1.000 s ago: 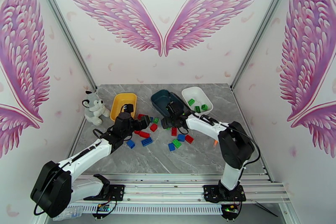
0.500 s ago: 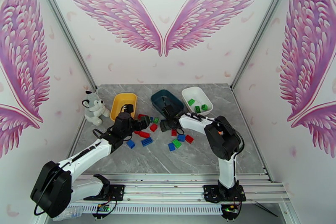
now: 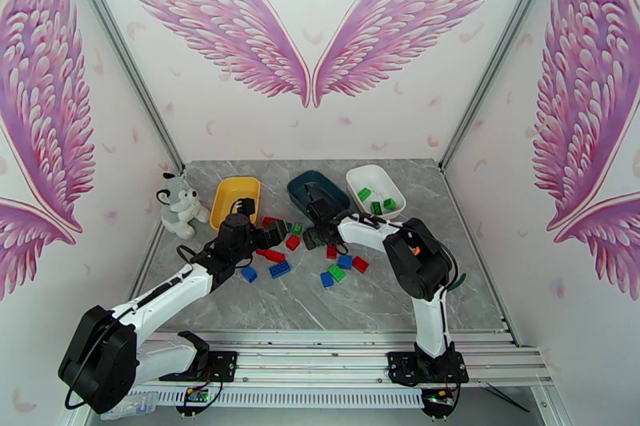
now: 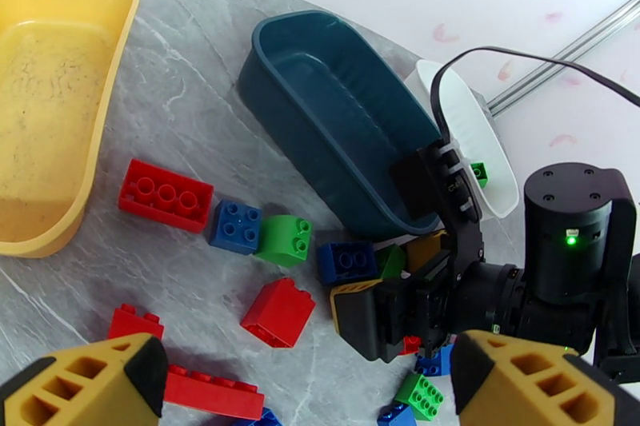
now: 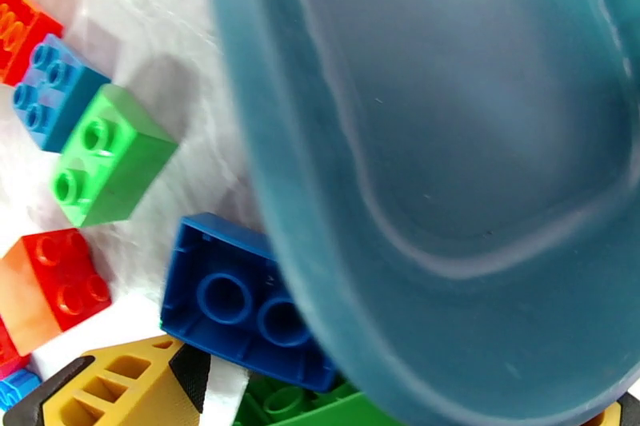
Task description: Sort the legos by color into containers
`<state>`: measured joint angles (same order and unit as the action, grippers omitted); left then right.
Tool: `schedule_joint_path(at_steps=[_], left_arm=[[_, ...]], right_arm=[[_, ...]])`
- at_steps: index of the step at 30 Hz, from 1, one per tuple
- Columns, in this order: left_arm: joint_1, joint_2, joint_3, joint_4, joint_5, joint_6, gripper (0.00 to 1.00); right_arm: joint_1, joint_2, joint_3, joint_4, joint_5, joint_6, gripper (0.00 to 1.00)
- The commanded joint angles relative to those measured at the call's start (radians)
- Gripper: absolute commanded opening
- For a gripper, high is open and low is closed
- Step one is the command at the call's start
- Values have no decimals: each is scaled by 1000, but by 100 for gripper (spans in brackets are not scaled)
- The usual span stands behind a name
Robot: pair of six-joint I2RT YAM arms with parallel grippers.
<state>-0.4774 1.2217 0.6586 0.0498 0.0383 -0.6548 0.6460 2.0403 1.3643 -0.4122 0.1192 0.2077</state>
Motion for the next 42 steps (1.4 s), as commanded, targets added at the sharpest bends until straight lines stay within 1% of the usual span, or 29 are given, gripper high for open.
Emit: schedule_joint_path(at_steps=[1, 9, 12, 16, 18, 19, 22, 24, 26, 34, 38, 42], left_arm=[[8, 4, -4, 0, 9, 2, 99], [13, -13, -7, -7, 12, 1, 99], [16, -19, -7, -9, 14, 1, 99], [19, -29, -9, -11, 15, 0, 99], [19, -32, -10, -13, 15, 1, 99], [20, -33, -11, -13, 15, 0, 99], [22, -33, -12, -13, 14, 0, 99], [24, -33, -13, -13, 15, 0, 99], [24, -34, -13, -12, 15, -2, 99], [26, -29, -12, -9, 18, -1, 99], [27, -26, -13, -6, 21, -3, 99], [27, -27, -14, -6, 21, -2, 99]], right_arm=[[16, -31, -17, 27, -36, -21, 85], [61, -53, -34, 14, -51, -11, 83], [89, -57, -37, -1, -32, -6, 79], [136, -55, -26, -40, 28, 7, 72], [151, -48, -13, -64, 54, 20, 70], [158, -41, -3, -79, 65, 27, 70], [166, -14, 29, -130, 112, 60, 78], [167, -1, 46, -159, 134, 78, 78], [170, 4, 60, -185, 151, 98, 74], [174, -7, 59, -245, 184, 134, 66], [174, 3, 62, -246, 140, 141, 56], [175, 21, 72, -241, 117, 148, 48]])
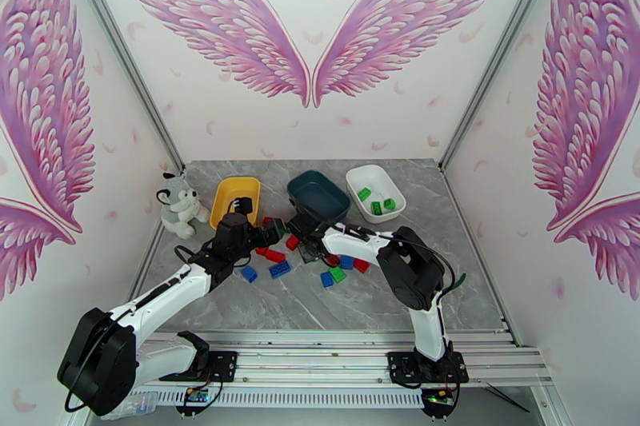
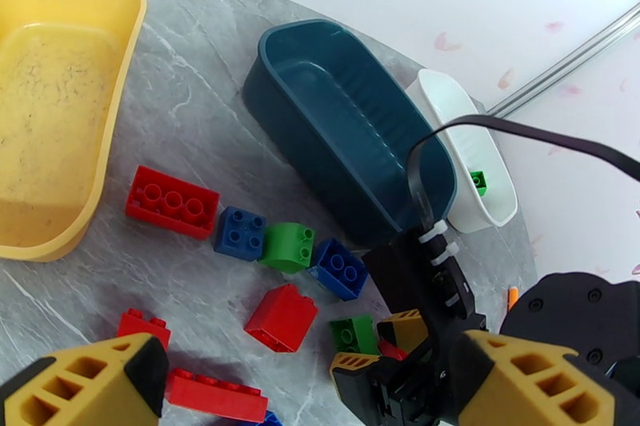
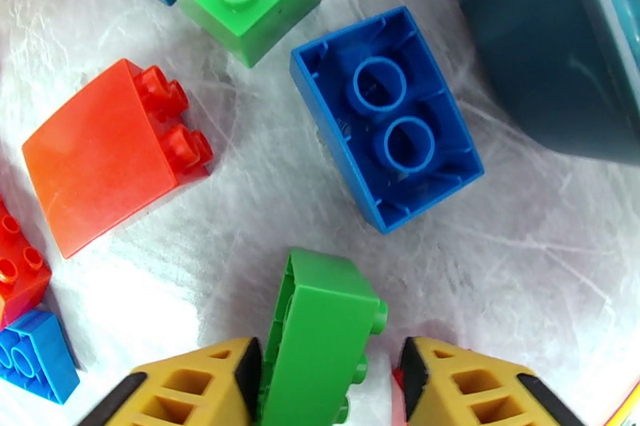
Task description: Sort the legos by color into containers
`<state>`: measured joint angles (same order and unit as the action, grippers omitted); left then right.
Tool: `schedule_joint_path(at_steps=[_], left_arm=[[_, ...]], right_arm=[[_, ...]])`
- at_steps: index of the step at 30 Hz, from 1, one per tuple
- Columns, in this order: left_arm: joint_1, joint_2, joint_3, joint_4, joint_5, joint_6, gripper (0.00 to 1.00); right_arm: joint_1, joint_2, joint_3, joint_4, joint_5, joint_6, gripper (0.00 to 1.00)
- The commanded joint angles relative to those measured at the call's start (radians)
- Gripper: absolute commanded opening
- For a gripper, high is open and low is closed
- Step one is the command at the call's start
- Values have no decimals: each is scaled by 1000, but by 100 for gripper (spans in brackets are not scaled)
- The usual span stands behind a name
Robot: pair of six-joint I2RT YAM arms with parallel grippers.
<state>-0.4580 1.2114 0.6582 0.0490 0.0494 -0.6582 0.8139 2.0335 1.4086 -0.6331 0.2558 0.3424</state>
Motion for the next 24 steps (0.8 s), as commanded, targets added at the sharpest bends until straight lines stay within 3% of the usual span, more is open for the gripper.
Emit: schedule_joint_path(at_steps=[1, 16, 20, 24], left_arm=[[7, -17, -13, -6, 10, 1, 99], [1, 31, 16, 41, 68, 16, 99], [-63, 71, 10, 113, 32, 27, 99], [-139, 109, 93, 29, 43, 113, 99]], right_arm=[[6, 27, 28, -18, -19, 16, 46], [-12, -163, -58, 29, -1, 32, 21], [-71, -229, -77, 21, 20, 29, 19], [-172, -290, -83, 10, 53, 39, 19]])
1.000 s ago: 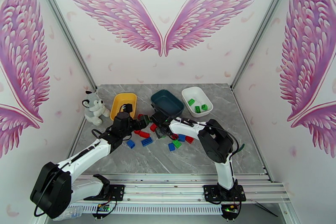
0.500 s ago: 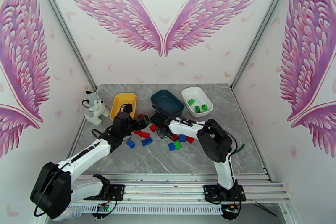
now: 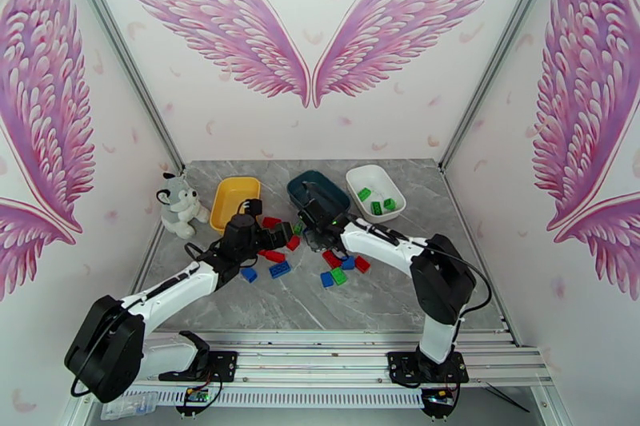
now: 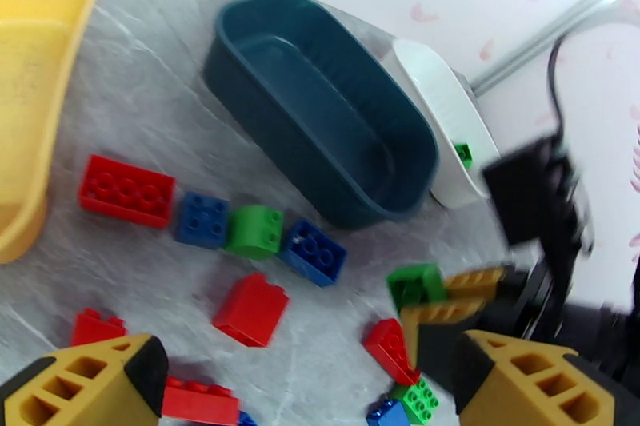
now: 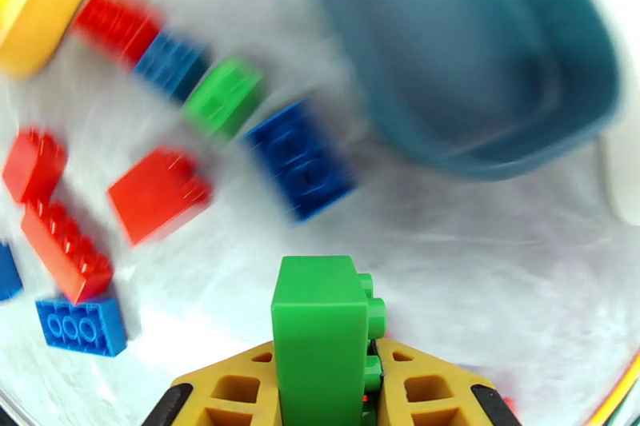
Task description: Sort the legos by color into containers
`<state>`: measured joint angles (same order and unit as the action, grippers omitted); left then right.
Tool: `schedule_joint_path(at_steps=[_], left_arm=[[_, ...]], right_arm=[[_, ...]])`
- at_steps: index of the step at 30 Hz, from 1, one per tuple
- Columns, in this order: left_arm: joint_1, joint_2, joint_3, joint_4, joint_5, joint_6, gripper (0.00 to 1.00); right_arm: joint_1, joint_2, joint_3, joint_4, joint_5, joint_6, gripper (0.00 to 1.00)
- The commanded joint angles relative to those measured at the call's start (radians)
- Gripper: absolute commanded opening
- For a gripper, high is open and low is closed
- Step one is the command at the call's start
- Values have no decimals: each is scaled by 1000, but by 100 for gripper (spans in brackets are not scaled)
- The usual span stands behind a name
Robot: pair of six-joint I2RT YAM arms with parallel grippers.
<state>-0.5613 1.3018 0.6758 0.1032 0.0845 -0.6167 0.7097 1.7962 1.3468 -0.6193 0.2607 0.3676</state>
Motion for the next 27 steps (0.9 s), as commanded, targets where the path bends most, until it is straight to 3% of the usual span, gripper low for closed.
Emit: schedule_joint_path(at_steps=[1, 7, 15, 18, 22, 27], left_arm=[[-50, 29, 98, -57, 16, 84, 99], [-68, 69, 104, -19, 106, 73, 99], [-88, 103, 119, -24, 109, 74, 99], [-88, 102, 119, -29, 99, 77, 99], [-88, 97, 118, -42, 77, 80, 99], [-85, 73, 105, -60, 12, 81, 99]], right_arm=[[-103, -69, -21, -2, 59, 20, 19], [-326, -89, 17, 38, 84, 50, 21], [-471, 136, 306, -61, 90, 52, 23], [-490, 222, 412, -108, 96, 44, 30], [-498, 293, 516, -171, 100, 30, 49], [-492, 211, 442, -130, 69, 21, 64]])
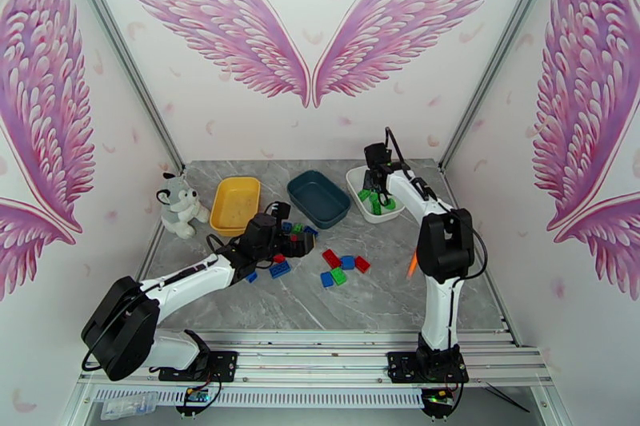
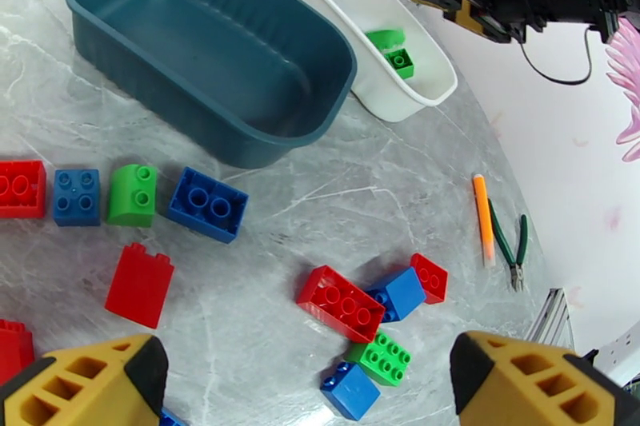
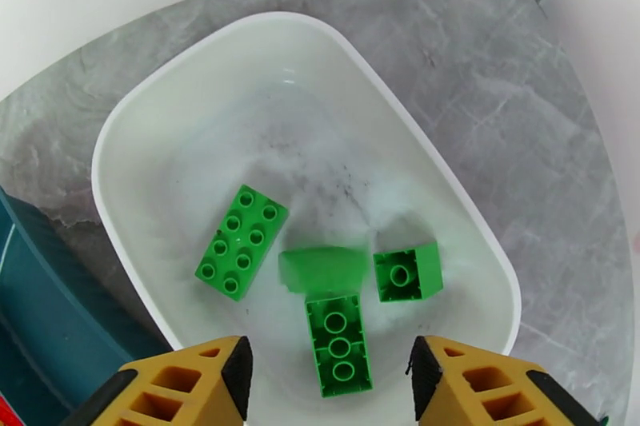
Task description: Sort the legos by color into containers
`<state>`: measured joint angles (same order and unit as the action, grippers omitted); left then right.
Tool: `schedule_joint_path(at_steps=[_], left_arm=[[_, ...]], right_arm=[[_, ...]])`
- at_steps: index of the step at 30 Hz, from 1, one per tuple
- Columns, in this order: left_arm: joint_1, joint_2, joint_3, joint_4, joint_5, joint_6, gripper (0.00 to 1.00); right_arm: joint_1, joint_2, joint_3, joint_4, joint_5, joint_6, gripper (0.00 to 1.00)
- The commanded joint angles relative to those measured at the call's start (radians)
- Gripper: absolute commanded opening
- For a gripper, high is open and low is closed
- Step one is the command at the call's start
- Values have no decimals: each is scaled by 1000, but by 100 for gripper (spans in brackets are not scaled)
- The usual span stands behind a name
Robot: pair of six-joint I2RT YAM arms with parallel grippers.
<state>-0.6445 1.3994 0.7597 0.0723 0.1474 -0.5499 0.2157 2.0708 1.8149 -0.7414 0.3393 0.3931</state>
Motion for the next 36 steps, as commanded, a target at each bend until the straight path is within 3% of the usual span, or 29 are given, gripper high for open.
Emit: schedule_joint_path(at_steps=[1, 10, 13, 18, 24, 29, 36], left_arm=[[-2, -31, 18, -31, -67, 15, 99], [30, -98, -30, -45, -176, -9, 99], [53, -117, -43, -44, -167, -29, 99], [137, -185, -79, -40, -97, -77, 99], [203, -232, -127, -12, -60, -118, 99], [215, -204, -132, 9, -41, -136, 99], [230, -130, -134, 52, 5, -168, 99]], right_arm=[[7, -93, -60, 12, -21, -6, 65], [143, -389, -392, 125, -188, 19, 73], [193, -474, -505, 149, -282, 66, 74], [319, -609, -720, 169, -331, 115, 72], [428, -754, -925, 115, -286, 144, 64], [511, -835, -1046, 57, -198, 172, 64], [615, -759, -1112, 94, -146, 209, 68]])
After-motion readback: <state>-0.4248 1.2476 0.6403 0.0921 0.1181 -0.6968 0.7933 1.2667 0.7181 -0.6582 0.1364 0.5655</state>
